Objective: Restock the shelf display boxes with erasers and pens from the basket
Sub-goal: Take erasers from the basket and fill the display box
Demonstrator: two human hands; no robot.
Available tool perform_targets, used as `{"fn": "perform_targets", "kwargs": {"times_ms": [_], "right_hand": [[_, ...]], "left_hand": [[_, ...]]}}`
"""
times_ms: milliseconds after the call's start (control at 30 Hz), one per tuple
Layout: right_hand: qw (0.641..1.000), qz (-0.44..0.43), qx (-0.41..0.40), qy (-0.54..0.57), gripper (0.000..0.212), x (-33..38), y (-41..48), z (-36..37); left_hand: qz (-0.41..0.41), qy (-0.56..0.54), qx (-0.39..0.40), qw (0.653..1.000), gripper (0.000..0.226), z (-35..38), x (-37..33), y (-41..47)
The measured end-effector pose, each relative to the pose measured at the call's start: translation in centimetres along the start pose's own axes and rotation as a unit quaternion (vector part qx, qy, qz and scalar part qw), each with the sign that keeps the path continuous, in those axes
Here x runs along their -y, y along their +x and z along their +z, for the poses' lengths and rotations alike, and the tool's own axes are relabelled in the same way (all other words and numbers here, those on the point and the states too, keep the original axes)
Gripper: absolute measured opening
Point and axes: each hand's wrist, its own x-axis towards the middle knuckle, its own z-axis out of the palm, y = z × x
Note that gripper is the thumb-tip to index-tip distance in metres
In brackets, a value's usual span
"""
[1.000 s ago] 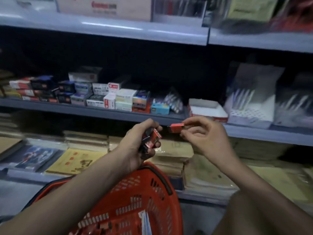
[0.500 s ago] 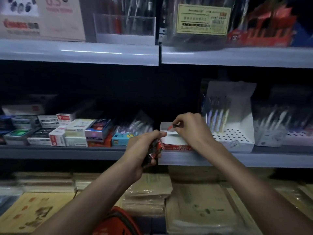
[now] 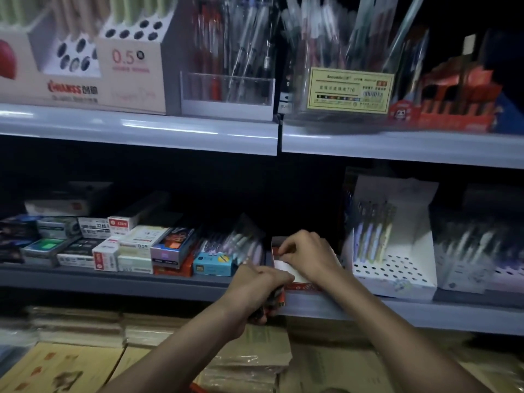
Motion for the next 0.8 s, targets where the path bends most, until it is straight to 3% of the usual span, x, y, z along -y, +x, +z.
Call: {"fn": "perform_targets", "kwargs": {"times_ms": [100,167,300,367,467,533,600,667,800], "right_hand": [[1.000,-0.010,0.021,-0.011,0.023,-0.3,-0.3,-0.1],[1.000,-0.014,0.024,0.006,0.023,-0.2,-0.7,-0.6],[0.991,-0.031,-0.035,0.125,0.016,1.2,-3.5,-2.6],[0.974,-0.039,-0.023,0.223,0.010,2.7,-5.7,-3.9],[0.939,-0.047,0.029,0.339,0.012,4.8,-8.6,-5.0],[0.939,-0.041,0.016,0.342,0.010,5.2,-9.4,-4.9],[0.928,-0.011,0.024,0.371,0.014,5.2,-9.9,-4.9],[0.896,0.032,0.049,0.440,0.017,5.0,-10.4,-5.1],[0.887,0.074,0.012,0.456,0.010,4.2,-11.0,-5.8]], "left_hand": [[-0.011,-0.027,0.006,1.000,0.018,-0.3,-0.3,-0.4],[-0.048,-0.102,0.010,0.994,0.025,-0.5,-0.7,-0.8],[-0.138,-0.312,0.036,0.939,0.025,-1.1,-1.6,-1.6],[-0.162,-0.361,0.032,0.918,0.024,-1.3,-1.6,-1.6],[-0.154,-0.373,0.015,0.915,0.027,-1.1,-1.4,-1.8],[-0.146,-0.381,0.012,0.913,0.033,-0.5,-1.3,-2.1],[-0.140,-0.389,0.008,0.911,0.035,-0.1,-1.2,-2.4],[-0.141,-0.390,0.012,0.910,0.030,0.2,-1.2,-2.7],[-0.162,-0.379,0.024,0.911,0.028,0.4,-1.1,-3.2]]}}
